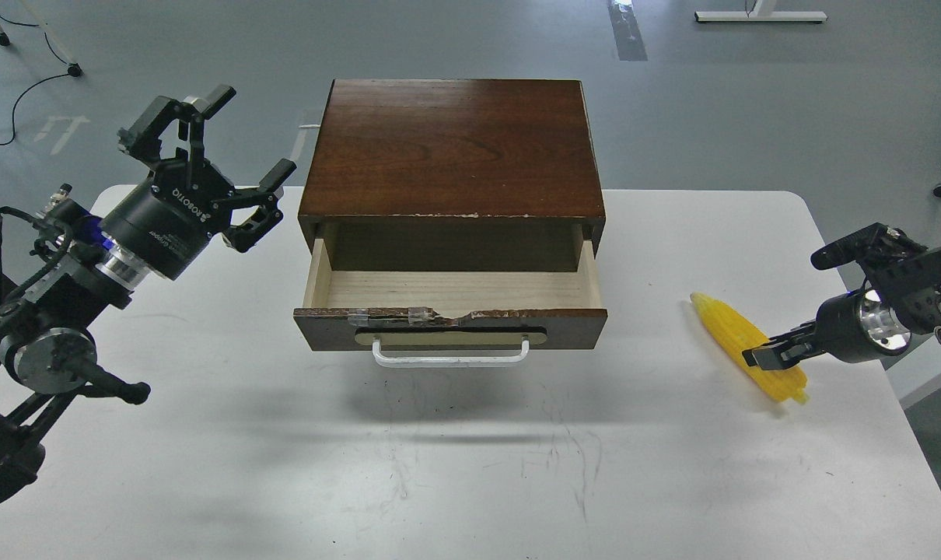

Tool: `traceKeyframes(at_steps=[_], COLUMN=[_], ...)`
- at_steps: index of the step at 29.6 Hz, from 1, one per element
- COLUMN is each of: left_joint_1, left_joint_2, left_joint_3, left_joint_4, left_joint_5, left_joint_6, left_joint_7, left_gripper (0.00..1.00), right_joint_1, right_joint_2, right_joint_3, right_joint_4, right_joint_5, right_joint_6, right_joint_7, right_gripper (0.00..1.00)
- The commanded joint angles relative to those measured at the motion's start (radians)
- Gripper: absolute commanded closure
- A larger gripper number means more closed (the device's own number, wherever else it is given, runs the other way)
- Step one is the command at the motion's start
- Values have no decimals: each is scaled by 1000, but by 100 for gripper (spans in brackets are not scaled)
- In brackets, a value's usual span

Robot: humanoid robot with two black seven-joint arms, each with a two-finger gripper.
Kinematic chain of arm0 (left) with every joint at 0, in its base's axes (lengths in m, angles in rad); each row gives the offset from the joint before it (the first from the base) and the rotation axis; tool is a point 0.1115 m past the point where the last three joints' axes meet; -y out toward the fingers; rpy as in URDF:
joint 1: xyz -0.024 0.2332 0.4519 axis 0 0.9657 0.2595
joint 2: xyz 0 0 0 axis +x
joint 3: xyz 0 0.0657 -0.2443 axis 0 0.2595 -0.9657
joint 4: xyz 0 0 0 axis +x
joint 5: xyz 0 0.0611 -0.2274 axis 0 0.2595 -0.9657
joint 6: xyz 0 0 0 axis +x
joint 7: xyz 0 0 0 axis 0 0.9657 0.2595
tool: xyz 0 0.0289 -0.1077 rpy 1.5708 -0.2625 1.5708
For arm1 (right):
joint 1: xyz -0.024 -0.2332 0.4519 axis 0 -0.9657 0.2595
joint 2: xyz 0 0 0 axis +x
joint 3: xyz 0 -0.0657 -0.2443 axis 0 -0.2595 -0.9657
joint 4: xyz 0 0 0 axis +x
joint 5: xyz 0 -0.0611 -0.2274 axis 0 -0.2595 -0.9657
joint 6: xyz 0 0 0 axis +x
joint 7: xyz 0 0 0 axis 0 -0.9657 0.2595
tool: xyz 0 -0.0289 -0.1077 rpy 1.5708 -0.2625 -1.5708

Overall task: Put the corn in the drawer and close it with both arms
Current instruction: 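Lift the corn cob with the right gripper and carry it over the drawer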

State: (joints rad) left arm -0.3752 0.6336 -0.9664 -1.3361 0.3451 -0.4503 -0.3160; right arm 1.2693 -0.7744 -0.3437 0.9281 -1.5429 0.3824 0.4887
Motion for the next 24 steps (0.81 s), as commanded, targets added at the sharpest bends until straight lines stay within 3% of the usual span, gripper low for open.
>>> traceKeyframes(at_steps=[1,6,15,24], left_joint_1=[1,-1,1,2], left_joint_2=[1,1,3,3], left_joint_3=[-2,-1,-3,-3], left_joint_4=[0,0,0,-2], left_joint_5=[0,0,0,0], left_joint_6=[-1,-1,-1,-1], left_joint_7=[0,0,0,0], left_gripper=[1,1,1,1], right_joint_1=[122,295,588,717], right_joint_2=[-9,7,176,314], right_joint_3=[0,-9,-101,-124], right_joint_4=[15,43,155,270], right_joint_5=[10,76,159,170], right_joint_6=[-8,-3,3,3], right_joint_7=[0,0,0,0], right_gripper=[100,100,100,100])
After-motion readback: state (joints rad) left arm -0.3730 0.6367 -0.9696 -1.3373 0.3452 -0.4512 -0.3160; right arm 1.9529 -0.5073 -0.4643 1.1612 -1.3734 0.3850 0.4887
